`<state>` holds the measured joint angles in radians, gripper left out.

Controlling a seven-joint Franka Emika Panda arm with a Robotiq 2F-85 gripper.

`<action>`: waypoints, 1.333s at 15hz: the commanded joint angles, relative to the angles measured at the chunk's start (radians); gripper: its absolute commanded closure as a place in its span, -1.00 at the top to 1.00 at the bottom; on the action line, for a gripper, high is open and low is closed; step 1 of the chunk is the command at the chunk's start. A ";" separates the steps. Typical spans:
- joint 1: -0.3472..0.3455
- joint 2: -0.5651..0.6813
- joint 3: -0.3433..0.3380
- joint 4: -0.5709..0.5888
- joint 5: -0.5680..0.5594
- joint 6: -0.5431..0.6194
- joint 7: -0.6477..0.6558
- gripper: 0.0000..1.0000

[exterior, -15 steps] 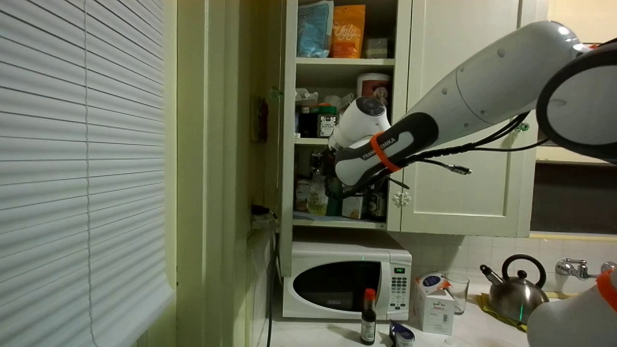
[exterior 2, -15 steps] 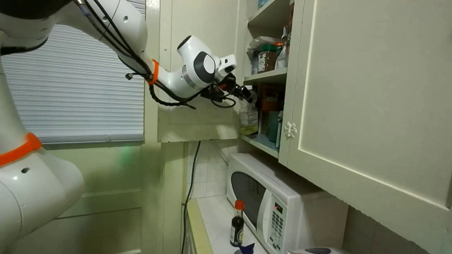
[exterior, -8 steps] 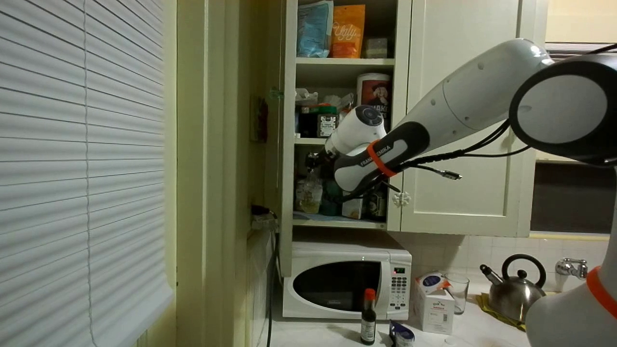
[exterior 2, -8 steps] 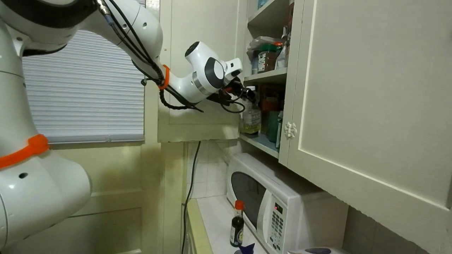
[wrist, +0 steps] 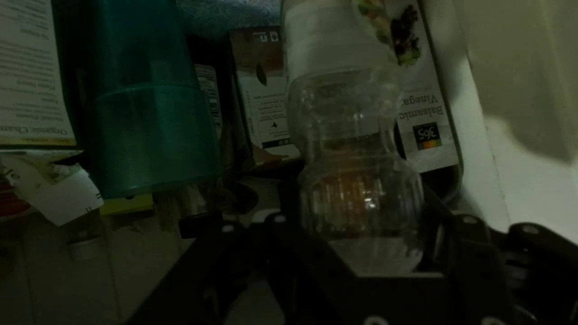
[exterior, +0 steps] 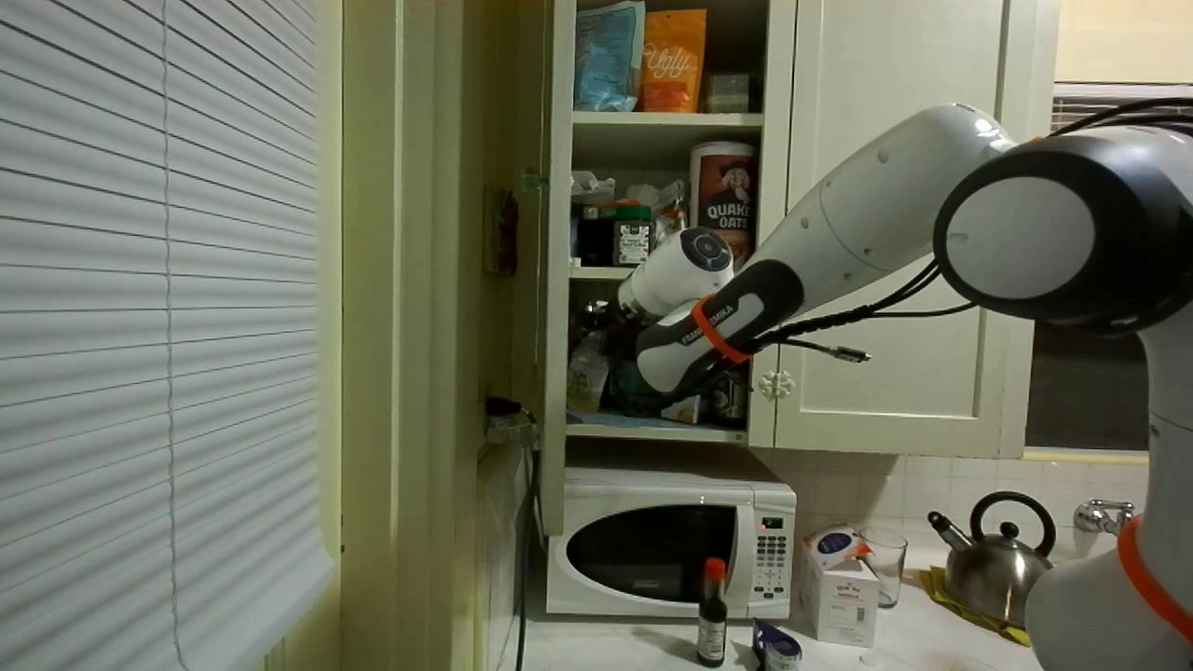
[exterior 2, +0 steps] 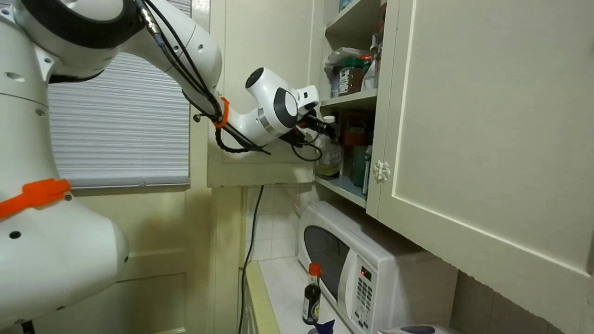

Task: Put the clear bottle on the bottom shelf of the open upper cabinet.

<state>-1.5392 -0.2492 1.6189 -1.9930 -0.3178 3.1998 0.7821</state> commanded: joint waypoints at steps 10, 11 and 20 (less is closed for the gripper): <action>-0.398 -0.235 0.378 0.170 0.466 0.056 -0.188 0.72; -0.411 -0.233 0.393 0.179 0.468 0.048 -0.197 0.74; -0.294 -0.191 0.307 0.208 0.523 -0.195 -0.308 1.00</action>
<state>-1.9296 -0.4559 2.0094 -1.7900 0.1492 3.1472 0.5481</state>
